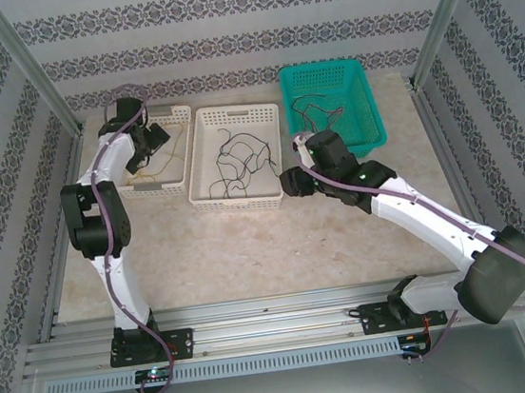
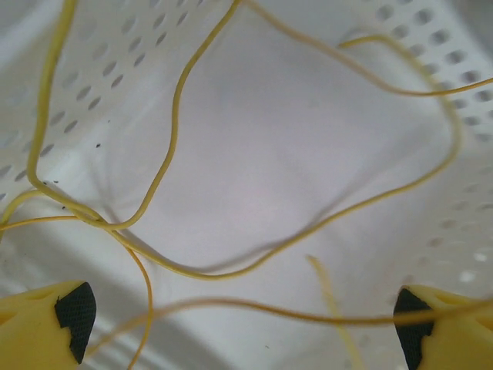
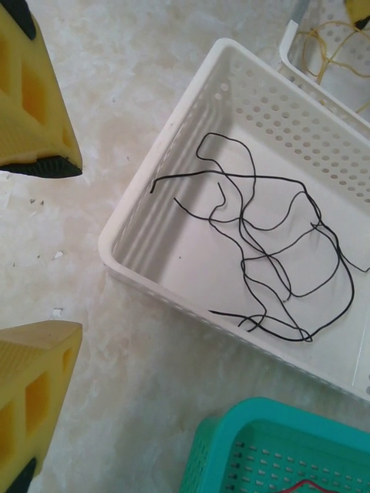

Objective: Untangle the cables

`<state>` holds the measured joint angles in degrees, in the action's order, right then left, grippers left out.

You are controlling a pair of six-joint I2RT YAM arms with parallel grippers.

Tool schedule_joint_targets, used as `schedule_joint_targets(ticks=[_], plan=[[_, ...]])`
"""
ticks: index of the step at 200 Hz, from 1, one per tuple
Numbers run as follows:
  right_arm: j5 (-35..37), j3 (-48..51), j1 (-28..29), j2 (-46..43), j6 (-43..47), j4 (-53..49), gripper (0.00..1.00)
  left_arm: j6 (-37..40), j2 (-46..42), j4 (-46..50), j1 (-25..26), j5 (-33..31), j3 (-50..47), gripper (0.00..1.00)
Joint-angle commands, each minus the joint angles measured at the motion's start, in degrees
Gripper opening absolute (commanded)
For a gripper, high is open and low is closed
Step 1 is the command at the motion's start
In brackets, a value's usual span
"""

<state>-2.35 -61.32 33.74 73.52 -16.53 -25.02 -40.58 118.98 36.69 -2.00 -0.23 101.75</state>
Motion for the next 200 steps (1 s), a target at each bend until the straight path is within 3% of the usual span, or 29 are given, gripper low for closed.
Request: schedule_joint_targets(ticks=[1, 22, 65, 116, 150, 177, 181, 191, 200], plan=[[1.0, -1.1, 0.8, 0.5, 0.5, 0.1, 0.53, 1.7, -2.3, -0.9, 0.8, -0.8, 1.9, 1.0], [1.0, -1.2, 1.1, 0.6, 0.4, -0.1, 0.53, 3.6, -2.4, 1.5, 1.5, -4.3, 3.5, 1.0], [1.2, -1.6, 1.5, 0.4, 0.5, -0.7, 0.54, 3.8, -8.2, -2.2, 1.6, -6.6, -1.2, 1.0], [2.1, -0.6, 0.9, -1.9, 0.9, -0.3, 0.6, 4.3, -23.8, -10.6, 3.0, -7.8, -14.9, 1.0], [0.1, 2.8, -3.1, -5.6, -0.1, 0.9, 0.62, 9.8, -34.7, -12.8, 8.0, -15.8, -23.4, 1.0], [-3.5, 7.4, -7.1, -10.0, -2.5, 4.4, 0.66, 10.6, -41.8, -12.4, 8.7, -16.4, -29.9, 1.0], [-3.6, 7.7, -7.3, -10.4, -2.6, 4.4, 0.69, 10.2, -42.8, -11.8, 8.6, -16.4, -30.6, 1.0], [-3.2, 7.9, -7.2, -11.1, -2.6, 3.6, 0.97, 9.1, -45.6, -11.5, 8.6, -14.6, -33.6, 1.0], [-2.8, 8.3, -7.0, -11.9, -2.3, 2.7, 0.98, 8.4, -48.4, -11.5, 8.8, -12.6, -36.6, 1.0]])
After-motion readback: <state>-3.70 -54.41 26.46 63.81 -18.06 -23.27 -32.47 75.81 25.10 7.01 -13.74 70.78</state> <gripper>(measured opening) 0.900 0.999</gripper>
